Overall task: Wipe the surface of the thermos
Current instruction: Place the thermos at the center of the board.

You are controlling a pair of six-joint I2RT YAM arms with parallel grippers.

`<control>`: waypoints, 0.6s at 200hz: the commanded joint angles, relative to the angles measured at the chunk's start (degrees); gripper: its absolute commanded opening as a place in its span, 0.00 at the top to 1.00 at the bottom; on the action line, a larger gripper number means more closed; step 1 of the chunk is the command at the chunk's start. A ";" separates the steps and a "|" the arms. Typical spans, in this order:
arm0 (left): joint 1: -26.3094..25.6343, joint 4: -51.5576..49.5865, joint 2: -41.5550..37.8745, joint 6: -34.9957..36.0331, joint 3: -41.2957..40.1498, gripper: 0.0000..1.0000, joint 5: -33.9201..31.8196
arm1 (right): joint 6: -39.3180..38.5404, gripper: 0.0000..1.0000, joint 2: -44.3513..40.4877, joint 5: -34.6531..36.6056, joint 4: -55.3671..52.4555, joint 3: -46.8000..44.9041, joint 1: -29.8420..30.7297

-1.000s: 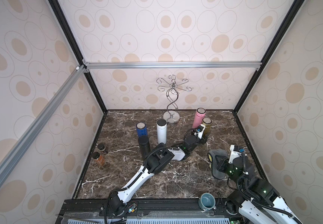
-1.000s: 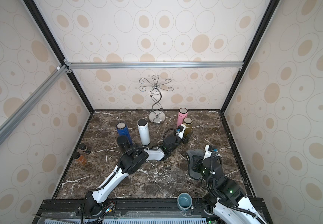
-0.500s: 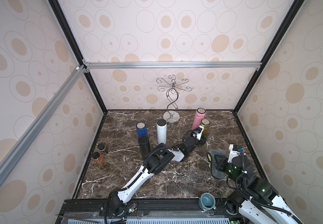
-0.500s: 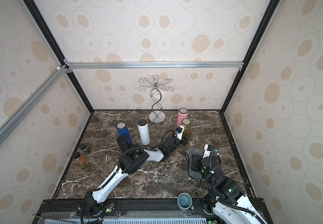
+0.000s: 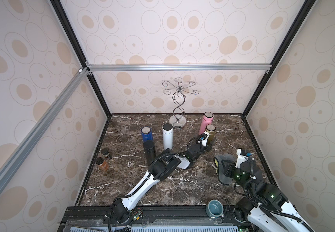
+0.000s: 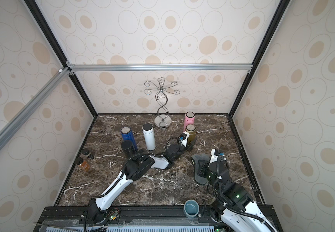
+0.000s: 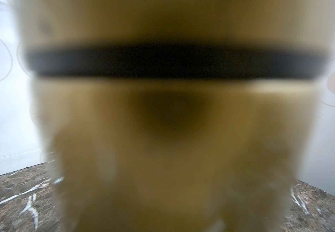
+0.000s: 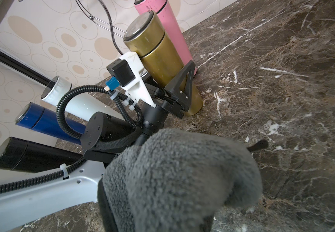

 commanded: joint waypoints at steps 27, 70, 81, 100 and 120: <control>-0.06 2.88 -2.74 1.84 -1.60 0.30 -2.05 | 0.10 1.00 -0.19 0.24 1.57 -0.84 -0.39; -0.10 3.45 -3.25 2.43 -2.07 0.18 -2.00 | 0.22 1.00 -0.73 0.44 1.35 -0.83 -0.34; -0.11 4.02 -3.39 2.99 -2.57 0.18 -2.04 | 0.26 1.00 -0.76 0.58 1.35 -0.84 -0.34; -0.16 4.93 -3.68 2.98 -3.43 0.17 -2.32 | 0.31 1.00 -0.63 0.47 1.70 -1.01 -0.39; -0.11 5.21 -3.95 2.76 -3.94 0.01 -2.07 | 0.17 1.00 -0.15 0.21 2.08 -1.02 -0.35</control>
